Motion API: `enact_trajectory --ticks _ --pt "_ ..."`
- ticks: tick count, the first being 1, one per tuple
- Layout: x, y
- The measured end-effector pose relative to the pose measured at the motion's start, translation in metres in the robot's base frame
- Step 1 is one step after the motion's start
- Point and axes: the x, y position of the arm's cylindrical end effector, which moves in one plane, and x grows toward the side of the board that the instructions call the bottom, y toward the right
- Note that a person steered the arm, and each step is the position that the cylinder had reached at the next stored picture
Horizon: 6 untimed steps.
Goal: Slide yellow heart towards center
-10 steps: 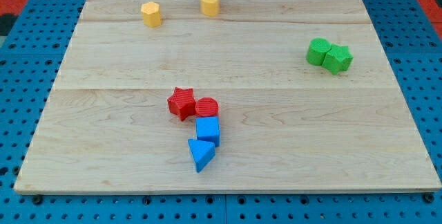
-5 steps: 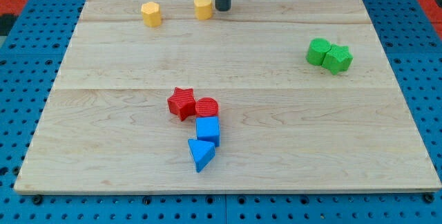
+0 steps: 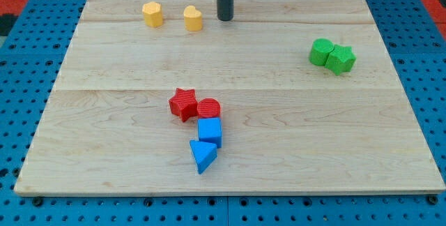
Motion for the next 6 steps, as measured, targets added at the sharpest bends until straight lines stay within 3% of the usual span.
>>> enact_trajectory --ticks 1,3,5,6 --pt "-0.045 0.0" --pt "-0.015 -0.086" --pt "0.012 -0.099" --pt "0.024 -0.068"
